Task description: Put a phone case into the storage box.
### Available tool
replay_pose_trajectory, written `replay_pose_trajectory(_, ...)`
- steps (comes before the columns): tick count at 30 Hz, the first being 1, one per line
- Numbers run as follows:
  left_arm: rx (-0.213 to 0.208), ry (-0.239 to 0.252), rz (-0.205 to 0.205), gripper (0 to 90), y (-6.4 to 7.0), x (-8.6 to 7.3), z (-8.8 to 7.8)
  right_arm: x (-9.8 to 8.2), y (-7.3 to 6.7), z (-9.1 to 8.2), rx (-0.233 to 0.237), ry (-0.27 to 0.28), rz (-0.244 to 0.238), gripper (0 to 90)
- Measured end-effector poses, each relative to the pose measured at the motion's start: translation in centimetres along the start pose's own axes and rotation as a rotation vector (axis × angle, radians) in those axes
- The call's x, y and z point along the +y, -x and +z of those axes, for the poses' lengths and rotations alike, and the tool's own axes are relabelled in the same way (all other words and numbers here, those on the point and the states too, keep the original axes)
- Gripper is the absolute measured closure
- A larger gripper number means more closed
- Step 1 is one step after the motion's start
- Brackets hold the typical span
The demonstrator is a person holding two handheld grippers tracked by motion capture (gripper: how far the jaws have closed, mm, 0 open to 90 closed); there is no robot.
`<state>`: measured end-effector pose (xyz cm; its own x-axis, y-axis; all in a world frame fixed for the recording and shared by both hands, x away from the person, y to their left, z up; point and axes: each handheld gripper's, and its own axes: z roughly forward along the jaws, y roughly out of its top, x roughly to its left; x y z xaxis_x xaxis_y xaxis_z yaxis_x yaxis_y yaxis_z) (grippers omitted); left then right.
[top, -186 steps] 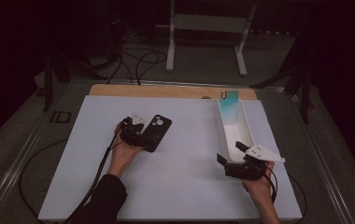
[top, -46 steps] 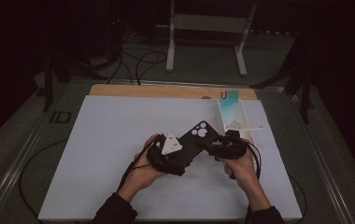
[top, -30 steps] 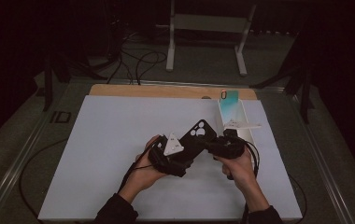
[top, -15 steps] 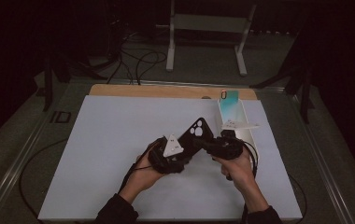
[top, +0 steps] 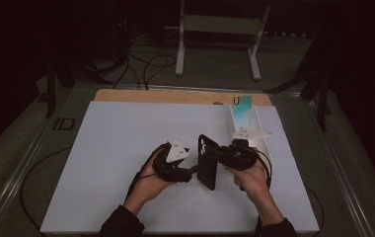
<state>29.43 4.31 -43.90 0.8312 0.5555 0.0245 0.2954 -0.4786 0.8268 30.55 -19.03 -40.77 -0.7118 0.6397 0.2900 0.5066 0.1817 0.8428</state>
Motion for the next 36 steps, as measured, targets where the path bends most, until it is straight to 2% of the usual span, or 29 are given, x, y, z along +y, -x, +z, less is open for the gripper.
replay_pose_trajectory(5,-0.037,0.011,-0.025,31.8,-0.4,-0.1,-0.2,0.2,-0.1,-0.5,0.017,0.017,-0.012,81.9)
replay_pose_trajectory(11,-0.117,0.003,-0.054,25.1,-0.8,-0.5,0.1,0.5,0.0,-1.4,0.049,0.057,-0.018,81.8)
replay_pose_trajectory(16,-0.18,-0.001,-0.073,19.6,-0.9,-0.7,0.5,0.8,-0.2,-2.1,0.093,0.09,-0.032,81.8)
replay_pose_trajectory(17,-0.18,-0.001,-0.073,18.0,-0.9,-0.7,0.5,0.8,-0.2,-2.1,0.093,0.09,-0.032,81.8)
replay_pose_trajectory(19,-0.215,-0.008,-0.077,15.8,-0.9,-0.7,0.7,0.9,-0.3,-2.3,0.118,0.104,-0.037,81.9)
replay_pose_trajectory(23,-0.255,-0.005,-0.078,12.7,-0.8,-0.7,0.9,1.0,-0.5,-2.5,0.175,0.135,-0.045,81.8)
replay_pose_trajectory(27,-0.291,-0.004,-0.078,13.3,-0.6,-0.8,1.1,1.1,-0.8,-2.6,0.222,0.163,-0.052,81.8)
replay_pose_trajectory(29,-0.305,-0.003,-0.077,14.9,-0.5,-0.8,1.2,1.1,-0.8,-2.6,0.229,0.168,-0.055,81.8)
replay_pose_trajectory(30,-0.335,0.001,-0.073,14.9,-0.5,-0.9,1.3,1.1,-0.9,-2.6,0.238,0.174,-0.06,81.8)
replay_pose_trajectory(36,-0.41,0.031,-0.076,21.4,-0.4,-0.9,1.3,1.1,-0.9,-2.5,0.283,0.202,-0.058,81.8)
